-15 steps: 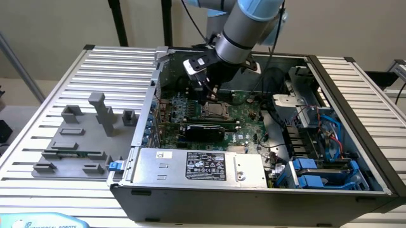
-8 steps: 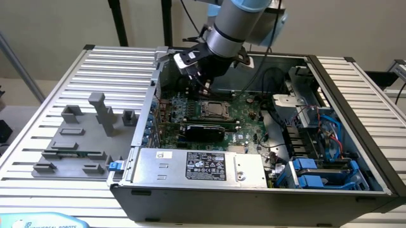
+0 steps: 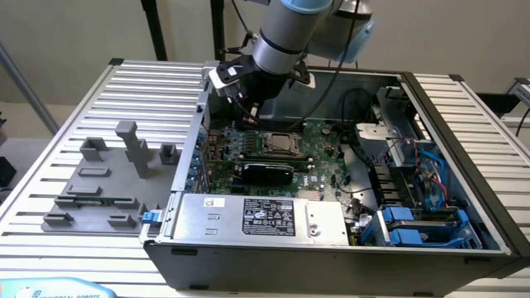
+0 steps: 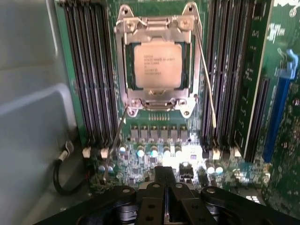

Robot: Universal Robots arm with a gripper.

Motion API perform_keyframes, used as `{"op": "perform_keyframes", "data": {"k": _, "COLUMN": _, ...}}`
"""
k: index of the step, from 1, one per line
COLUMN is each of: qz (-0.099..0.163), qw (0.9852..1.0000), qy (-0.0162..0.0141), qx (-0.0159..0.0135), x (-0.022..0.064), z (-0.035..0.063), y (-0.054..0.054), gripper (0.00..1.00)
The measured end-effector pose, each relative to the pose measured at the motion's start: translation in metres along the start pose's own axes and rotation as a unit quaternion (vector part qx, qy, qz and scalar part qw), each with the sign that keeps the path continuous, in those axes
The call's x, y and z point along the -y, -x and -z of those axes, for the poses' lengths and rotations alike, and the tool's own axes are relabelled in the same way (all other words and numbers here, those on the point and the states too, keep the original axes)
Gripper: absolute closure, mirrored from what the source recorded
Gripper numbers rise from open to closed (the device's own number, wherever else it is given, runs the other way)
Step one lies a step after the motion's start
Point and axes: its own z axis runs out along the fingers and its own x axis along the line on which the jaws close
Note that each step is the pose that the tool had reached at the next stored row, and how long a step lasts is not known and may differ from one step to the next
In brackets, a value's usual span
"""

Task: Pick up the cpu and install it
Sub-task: 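Install the first cpu locking lever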

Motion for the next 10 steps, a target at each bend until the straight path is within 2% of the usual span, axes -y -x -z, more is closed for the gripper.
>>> {"op": "perform_keyframes", "data": {"k": 3, "qz": -0.009, "qw": 1.0000, "qy": 0.0007, "qx": -0.0029, "x": 0.0029, "z": -0.0005, "y": 0.0001, "gripper": 0.89}}
{"op": "perform_keyframes", "data": {"k": 10, "qz": -0.047, "qw": 0.9988, "qy": 0.0037, "qx": -0.0151, "x": 0.0047, "z": 0.0045, "y": -0.0002, "gripper": 0.89}}
